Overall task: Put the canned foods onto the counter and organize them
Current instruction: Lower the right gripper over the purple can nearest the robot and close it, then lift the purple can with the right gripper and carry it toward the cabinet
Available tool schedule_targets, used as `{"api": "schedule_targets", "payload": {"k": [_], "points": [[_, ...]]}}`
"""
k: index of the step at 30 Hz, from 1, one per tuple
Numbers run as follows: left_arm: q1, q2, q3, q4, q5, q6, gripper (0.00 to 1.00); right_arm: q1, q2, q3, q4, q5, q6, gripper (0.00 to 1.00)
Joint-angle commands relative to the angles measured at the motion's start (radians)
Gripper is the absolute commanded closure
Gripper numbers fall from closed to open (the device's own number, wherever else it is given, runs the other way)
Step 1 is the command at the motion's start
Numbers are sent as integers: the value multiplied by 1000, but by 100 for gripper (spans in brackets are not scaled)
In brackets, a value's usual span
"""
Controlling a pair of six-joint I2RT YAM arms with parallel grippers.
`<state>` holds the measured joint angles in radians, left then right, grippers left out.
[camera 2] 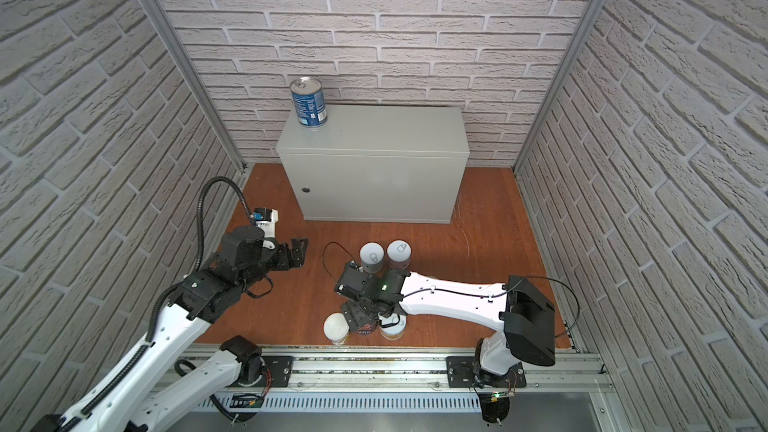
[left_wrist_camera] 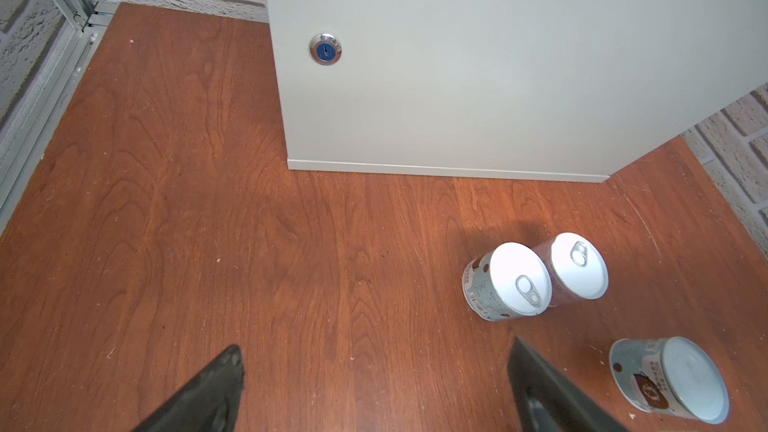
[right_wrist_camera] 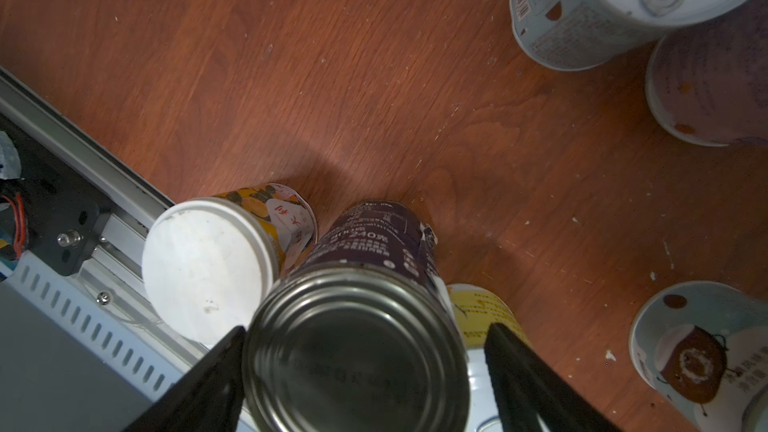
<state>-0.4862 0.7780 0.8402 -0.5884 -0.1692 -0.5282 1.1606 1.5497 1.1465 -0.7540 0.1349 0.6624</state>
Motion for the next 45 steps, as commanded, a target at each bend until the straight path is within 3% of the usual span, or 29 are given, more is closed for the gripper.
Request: {"api": "schedule_targets", "payload": {"k": [1,12,23,40,45], "points": [[7,-3,-3,9,-3,-4,2,4,18,19,-59,62,20,16],[24,32,5,44,58,-19,2,-33,23,12,-95,83,24,16],[24,-18,-16,28,35,-15,2,-83,26,-17,-29,79,29,21],[24,-49,-25,-14,50,-12,2,-226,81,78,18,76,-67,25],[24,-49,-21,-23,52,5,2,-228,78,80,18,72,-61,15]]}}
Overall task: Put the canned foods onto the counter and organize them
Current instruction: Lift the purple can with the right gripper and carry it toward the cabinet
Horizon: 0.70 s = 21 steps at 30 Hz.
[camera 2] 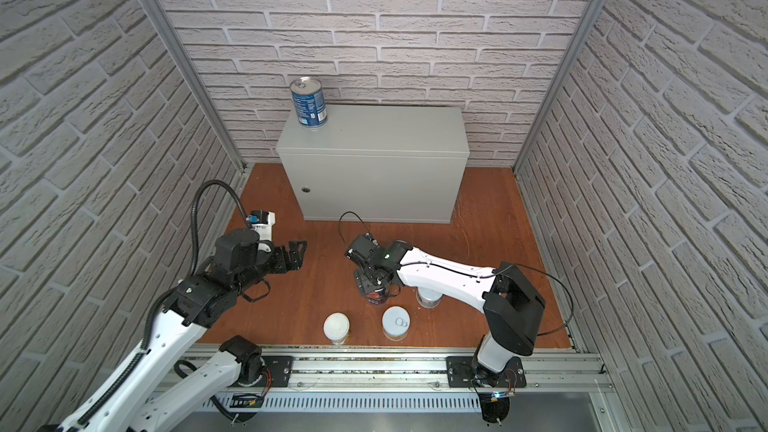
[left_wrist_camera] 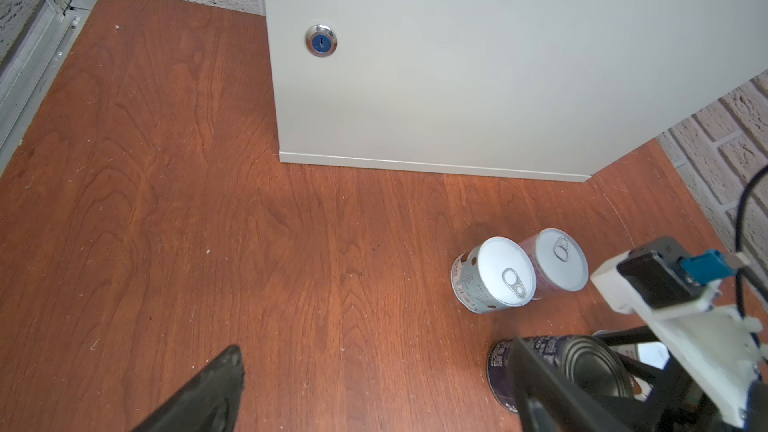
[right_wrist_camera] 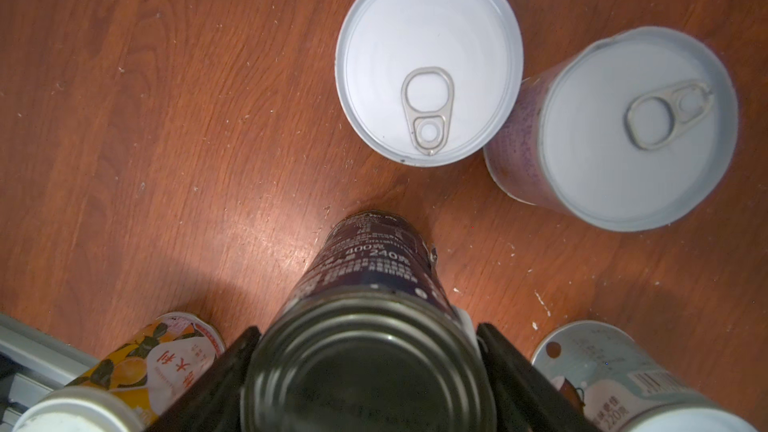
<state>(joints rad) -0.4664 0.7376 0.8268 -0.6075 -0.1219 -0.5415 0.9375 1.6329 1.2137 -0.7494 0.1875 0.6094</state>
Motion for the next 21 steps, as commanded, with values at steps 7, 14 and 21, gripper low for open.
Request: {"api": "schedule_targets", "payload": {"k": [7,14,21], "points": [[5,-9,-9,0,7,28,2,-4,-27,-26,27,17,4,8],[4,-36,-11,-1,13,25,2,-4,-20,-43,30,13,16,10],[5,-38,-16,-2,13,25,2,-1,-3,-29,3,15,19,11]]}}
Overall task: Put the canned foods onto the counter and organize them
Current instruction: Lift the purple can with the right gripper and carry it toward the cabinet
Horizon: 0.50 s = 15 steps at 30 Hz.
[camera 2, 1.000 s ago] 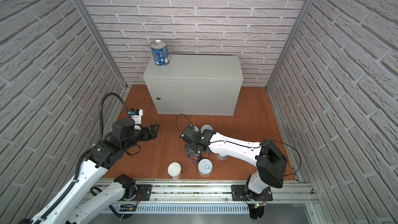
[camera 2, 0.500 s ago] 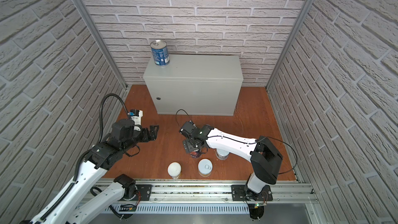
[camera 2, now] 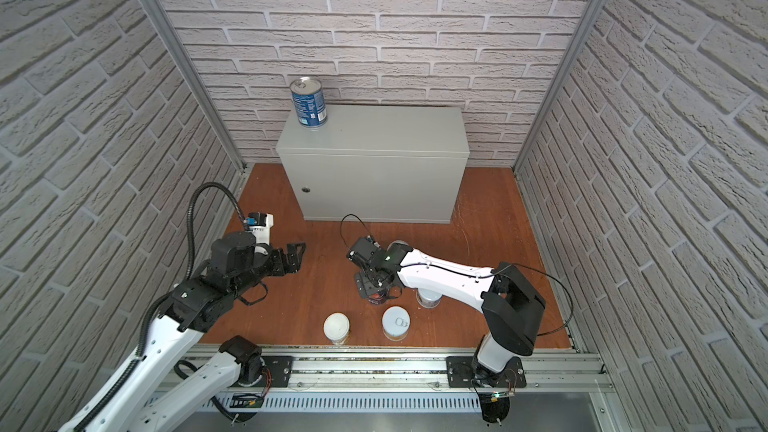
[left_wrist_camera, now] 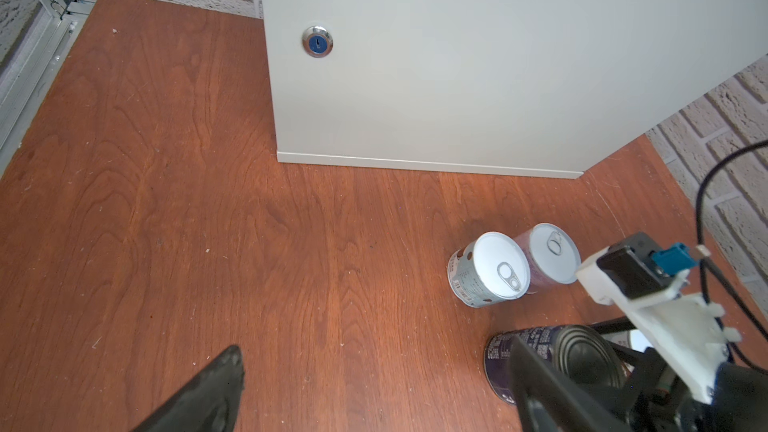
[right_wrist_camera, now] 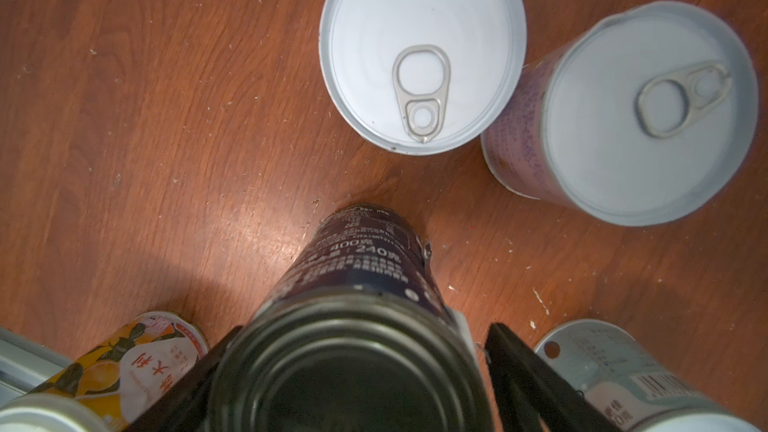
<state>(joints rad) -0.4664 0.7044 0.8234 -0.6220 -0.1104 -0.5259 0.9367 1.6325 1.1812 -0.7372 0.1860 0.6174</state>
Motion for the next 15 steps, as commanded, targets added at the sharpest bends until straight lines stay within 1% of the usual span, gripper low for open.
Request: {"api": "schedule_targets", "payload": {"k": [1,6,8,10,15], "points": [[5,-3,-15,13,3,9,2,-1,-2,2,-10,18,11,11],[5,-2,-13,13,2,12,2,1,6,-4,-7,8,15,11],[5,-2,-14,12,3,12,2,2,15,-1,-19,26,14,12],[4,0,-19,15,3,12,2,4,26,8,-37,40,15,13],[5,13,-19,19,9,12,2,6,28,3,-25,31,15,15]]}}
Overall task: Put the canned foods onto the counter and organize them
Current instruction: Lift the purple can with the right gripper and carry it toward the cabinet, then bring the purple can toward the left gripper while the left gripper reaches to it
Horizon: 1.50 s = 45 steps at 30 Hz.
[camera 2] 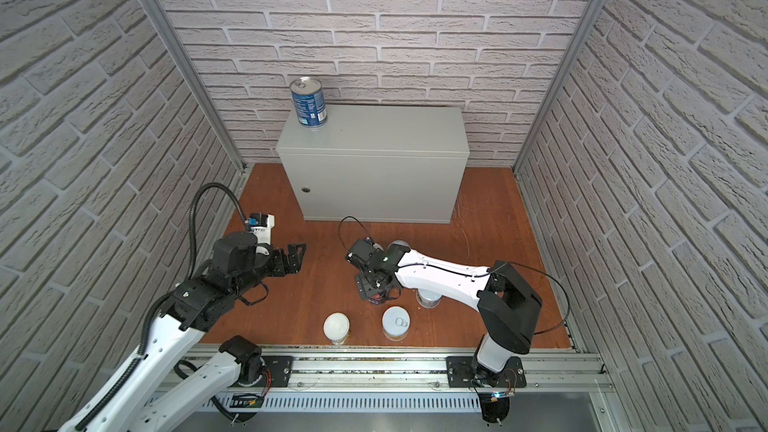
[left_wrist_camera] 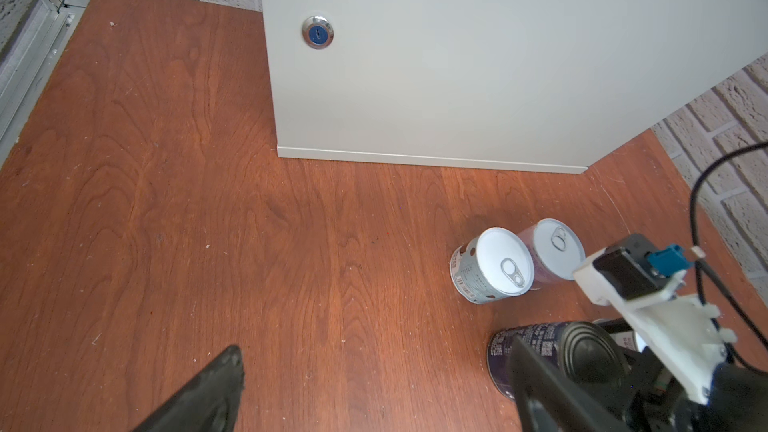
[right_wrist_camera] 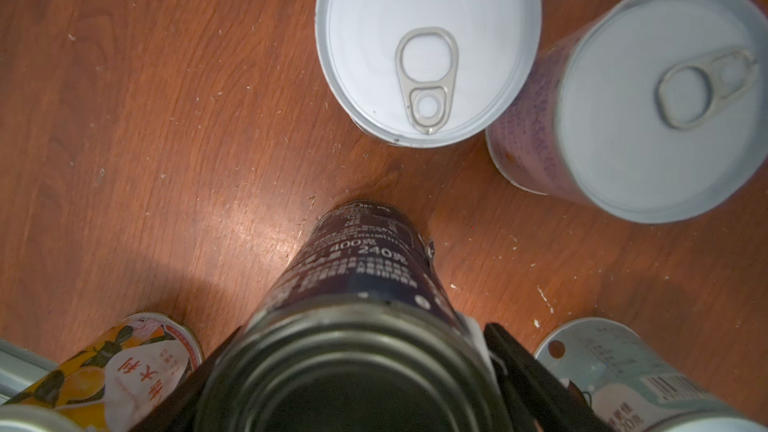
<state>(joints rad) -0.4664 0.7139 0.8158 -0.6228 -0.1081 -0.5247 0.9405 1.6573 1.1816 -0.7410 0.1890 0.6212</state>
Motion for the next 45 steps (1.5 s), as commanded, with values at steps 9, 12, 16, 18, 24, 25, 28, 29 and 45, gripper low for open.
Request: {"api": "schedule_targets", "payload": {"k": [9,12,16,18,24,25,28,29,45], "points": [[4,4,-7,29,12,11,2,2,-29,-7,23,0,10,41],[4,31,-8,29,14,12,2,-2,-38,-1,27,-2,7,45],[4,42,3,28,41,24,2,-13,-54,11,54,-27,0,45],[3,49,19,23,51,29,2,-22,-64,19,72,-42,-4,46],[2,57,49,36,51,52,2,-57,-102,53,114,-111,-11,49],[3,63,56,37,61,54,2,-62,-110,60,117,-127,-15,49],[-6,82,69,45,88,57,2,-73,-134,73,118,-149,-41,49],[-12,86,70,55,92,58,2,-76,-143,73,113,-152,-48,49],[-222,155,154,122,98,165,2,-218,-369,-35,149,-299,-115,49]]}}
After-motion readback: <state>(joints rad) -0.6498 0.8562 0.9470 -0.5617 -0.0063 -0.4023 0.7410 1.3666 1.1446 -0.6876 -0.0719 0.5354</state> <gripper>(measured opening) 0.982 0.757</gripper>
